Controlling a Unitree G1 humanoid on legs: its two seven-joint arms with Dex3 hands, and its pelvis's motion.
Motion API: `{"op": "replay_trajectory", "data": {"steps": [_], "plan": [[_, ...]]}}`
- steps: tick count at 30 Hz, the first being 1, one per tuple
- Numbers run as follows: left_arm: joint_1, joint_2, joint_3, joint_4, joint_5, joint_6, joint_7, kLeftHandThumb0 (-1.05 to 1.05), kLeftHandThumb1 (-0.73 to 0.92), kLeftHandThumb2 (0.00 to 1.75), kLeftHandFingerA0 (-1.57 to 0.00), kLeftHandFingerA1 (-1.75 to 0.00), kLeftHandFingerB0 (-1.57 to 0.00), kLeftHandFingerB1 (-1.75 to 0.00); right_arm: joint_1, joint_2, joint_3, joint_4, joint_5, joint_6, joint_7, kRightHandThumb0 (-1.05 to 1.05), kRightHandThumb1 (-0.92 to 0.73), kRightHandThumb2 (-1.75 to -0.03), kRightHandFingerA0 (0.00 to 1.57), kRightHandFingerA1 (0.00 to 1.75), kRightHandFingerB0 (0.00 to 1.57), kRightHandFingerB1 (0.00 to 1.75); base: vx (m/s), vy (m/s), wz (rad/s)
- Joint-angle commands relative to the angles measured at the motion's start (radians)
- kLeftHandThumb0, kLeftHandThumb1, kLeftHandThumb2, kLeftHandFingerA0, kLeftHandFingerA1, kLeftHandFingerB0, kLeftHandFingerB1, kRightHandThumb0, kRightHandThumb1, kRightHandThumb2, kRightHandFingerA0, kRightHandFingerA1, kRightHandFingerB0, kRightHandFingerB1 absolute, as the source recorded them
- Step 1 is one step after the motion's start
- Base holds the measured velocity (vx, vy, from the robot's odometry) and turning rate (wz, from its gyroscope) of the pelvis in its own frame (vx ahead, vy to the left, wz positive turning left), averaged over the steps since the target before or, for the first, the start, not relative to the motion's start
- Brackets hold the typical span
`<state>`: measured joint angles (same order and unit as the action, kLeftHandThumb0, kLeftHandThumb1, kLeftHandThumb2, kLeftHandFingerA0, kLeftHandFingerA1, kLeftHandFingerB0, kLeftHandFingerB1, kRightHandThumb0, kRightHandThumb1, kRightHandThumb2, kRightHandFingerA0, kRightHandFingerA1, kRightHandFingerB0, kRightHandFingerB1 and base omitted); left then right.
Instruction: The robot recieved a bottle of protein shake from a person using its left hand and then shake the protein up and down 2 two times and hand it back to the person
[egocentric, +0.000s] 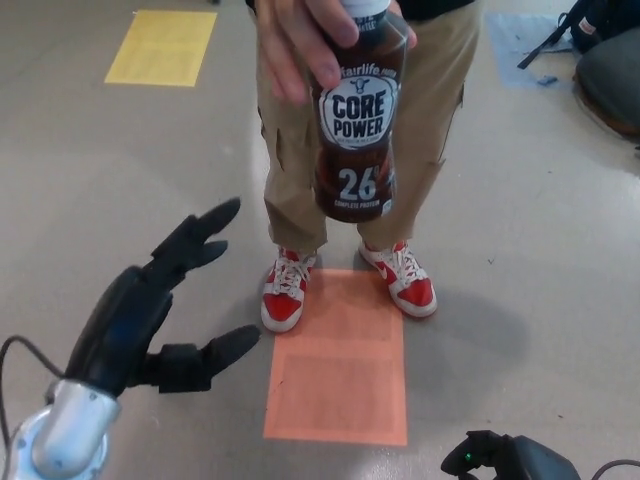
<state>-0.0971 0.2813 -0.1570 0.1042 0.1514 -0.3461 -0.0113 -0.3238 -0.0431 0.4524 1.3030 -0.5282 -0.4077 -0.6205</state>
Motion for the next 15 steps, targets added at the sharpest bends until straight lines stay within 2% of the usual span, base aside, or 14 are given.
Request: {"op": "replay_trajectory", "data": {"steps": [1,2,5,6,8,9,11,12,14,15], "plan": [[-0.11,0.103,-0.013,-0.23,-0.37,0.621,-0.399,-0.8,0.49,0.86,-0.02,-0.25,0.0,-0.07,-0.018,-0.018,-0.015,0.013,-0.002,-0.017,-0.005,-0.44,-0.7,-0.89,0.85,0.79,0.87,0.62,0.0,0.0,0.0],[-0.142,0.103,-0.008,-0.242,-0.395,0.688,-0.407,-0.83,0.51,0.88,-0.04,-0.26,-0.05,-0.06,-0.021,-0.019,-0.017,0.014,-0.001,-0.017,-0.004,-0.45,-0.7,-0.9,0.86,0.83,0.88,0.63,0.0,0.0,0.0],[-0.191,0.097,0.009,-0.249,-0.454,0.8,-0.413,-0.78,0.47,0.86,-0.03,-0.2,-0.03,-0.08,-0.025,-0.02,-0.019,0.014,0.0,-0.02,-0.003,-0.47,-0.71,-0.9,0.87,0.87,0.89,0.64,0.0,0.0,0.0],[-0.214,0.09,0.019,-0.248,-0.483,0.853,-0.411,-0.82,0.5,0.88,-0.06,-0.28,-0.06,-0.04,-0.026,-0.021,-0.018,0.014,-0.001,-0.021,-0.003,-0.46,-0.71,-0.9,0.86,0.82,0.88,0.64,0.0,0.0,0.0],[-0.252,0.081,0.032,-0.249,-0.524,0.937,-0.406,-0.84,0.52,0.89,-0.06,-0.35,-0.07,-0.02,-0.028,-0.023,-0.018,0.013,-0.002,-0.024,-0.004,-0.46,-0.7,-0.9,0.85,0.86,0.89,0.64,0.0,0.0,0.0],[-0.272,0.079,0.037,-0.253,-0.544,0.978,-0.403,-0.81,0.5,0.88,-0.04,-0.39,-0.01,-0.07,-0.031,-0.022,-0.019,0.012,-0.001,-0.023,-0.007,-0.44,-0.68,-0.87,0.85,0.81,0.89,0.65,0.0,0.0,0.0],[-0.306,0.075,0.046,-0.262,-0.575,1.045,-0.399,-0.82,0.51,0.9,-0.01,-0.38,-0.01,-0.07,-0.035,-0.019,-0.023,0.01,0.002,-0.02,-0.007,-0.44,-0.67,-0.88,0.85,0.8,0.89,0.65,0.0,0.0,0.0],[-0.316,0.072,0.05,-0.265,-0.585,1.067,-0.395,-0.86,0.53,0.9,-0.02,-0.35,0.0,-0.01,-0.036,-0.019,-0.023,0.01,0.003,-0.022,-0.007,-0.44,-0.66,-0.87,0.87,0.75,0.9,0.64,0.0,0.0,0.0],[-0.344,0.062,0.064,-0.27,-0.619,1.127,-0.38,-0.84,0.52,0.9,-0.02,-0.33,0.0,-0.03,-0.04,-0.02,-0.025,0.012,0.004,-0.023,0.0,-0.44,-0.66,-0.87,0.87,0.73,0.9,0.63,0.0,0.0,0.0],[-0.363,0.046,0.077,-0.274,-0.646,1.171,-0.361,-0.83,0.53,0.87,-0.05,-0.31,0.0,-0.02,-0.044,-0.021,-0.024,0.012,0.004,-0.018,0.007,-0.44,-0.67,-0.85,0.84,0.74,0.88,0.63,0.0,0.0,0.0]]}}
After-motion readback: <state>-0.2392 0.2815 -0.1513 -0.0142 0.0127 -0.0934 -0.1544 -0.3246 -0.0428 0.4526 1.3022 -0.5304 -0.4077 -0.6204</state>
